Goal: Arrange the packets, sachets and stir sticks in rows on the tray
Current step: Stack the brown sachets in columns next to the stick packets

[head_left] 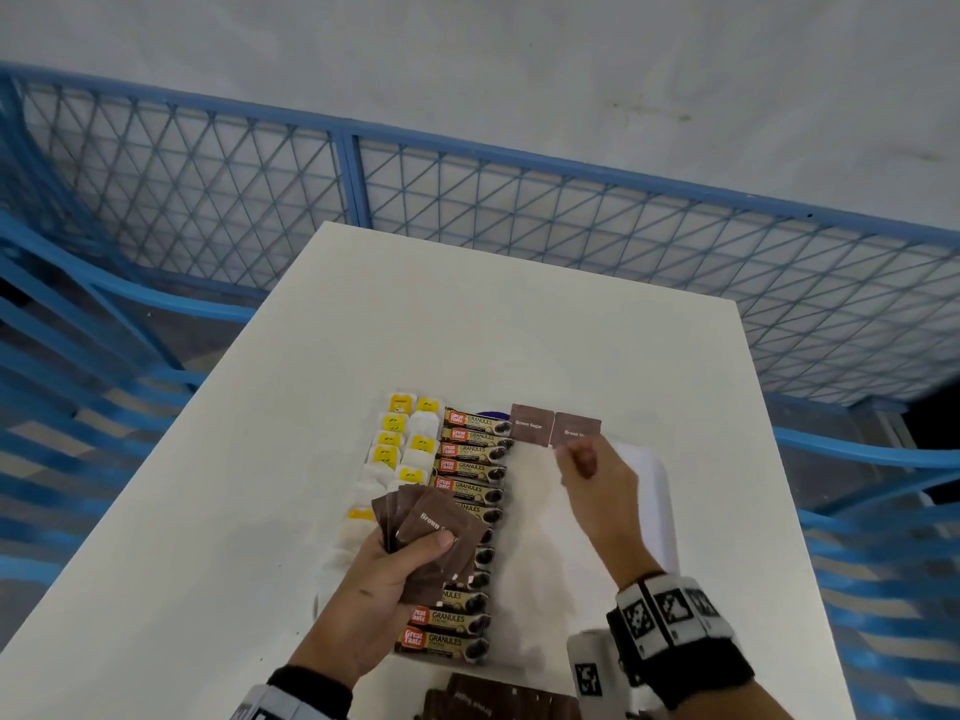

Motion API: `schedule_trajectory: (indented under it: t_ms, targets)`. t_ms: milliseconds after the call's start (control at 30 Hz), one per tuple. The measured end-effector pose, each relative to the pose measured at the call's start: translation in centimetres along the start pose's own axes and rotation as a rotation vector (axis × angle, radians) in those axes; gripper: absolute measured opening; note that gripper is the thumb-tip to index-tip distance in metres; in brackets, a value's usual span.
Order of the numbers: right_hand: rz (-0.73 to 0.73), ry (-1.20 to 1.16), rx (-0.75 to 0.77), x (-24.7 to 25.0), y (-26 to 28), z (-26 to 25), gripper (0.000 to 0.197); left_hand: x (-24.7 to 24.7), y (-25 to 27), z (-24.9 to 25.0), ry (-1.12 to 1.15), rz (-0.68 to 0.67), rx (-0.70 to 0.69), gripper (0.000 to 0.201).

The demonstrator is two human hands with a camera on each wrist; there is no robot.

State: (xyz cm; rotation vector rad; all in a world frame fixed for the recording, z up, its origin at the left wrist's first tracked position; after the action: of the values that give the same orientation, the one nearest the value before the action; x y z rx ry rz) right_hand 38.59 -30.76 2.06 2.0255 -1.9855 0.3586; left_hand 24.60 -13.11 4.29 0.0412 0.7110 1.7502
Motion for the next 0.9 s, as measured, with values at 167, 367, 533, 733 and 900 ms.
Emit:
schedule_trajectory:
  t_ms: [167, 367, 533, 733, 900]
  targets:
    - [-0.442, -0.211, -0.08, -1.1, 5.9, -4.1, 0.033, -0.3, 0.6, 0.2, -0.034, 0.027, 0.009, 0.047]
    - [-0.646, -0.342, -0.147, -1.5, 8.8, -4.7, 0.029, -0.6, 2.0, 0.8, -0.047, -0.011, 0.018, 0.021]
    - [-0.62, -0.406, -0.211, -1.4, 9.2, -4.7, 0.025, -0.3, 2.6, 0.9, -0.029, -0.058, 0.045, 0.037]
    - [-0.568, -0.47, -0.27, -1.4, 8.8, -4.6, 0.016, 0.4, 2.7, 0.5, -0.001, -0.02, 0.034, 0.026]
    - [-0.446, -0.521, -0.302, -1.3, 7.0, -3.3, 0.017, 1.2, 2.5, 0.4, -0.01, 0.014, 0.035, 0.024]
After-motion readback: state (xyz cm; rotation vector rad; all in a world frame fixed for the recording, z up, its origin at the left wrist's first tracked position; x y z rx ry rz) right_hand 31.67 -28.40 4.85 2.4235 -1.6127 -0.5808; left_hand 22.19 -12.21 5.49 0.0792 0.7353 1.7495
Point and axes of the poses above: each hand's wrist, its own y-axis away from the middle knuckle, its own x-axis out of the back of the hand, z = x × y, the point moved 1 cm from there along -y, towards the middle knuckle, and after that the axes turned 11 degrees about -y, right-handed, at the moved point
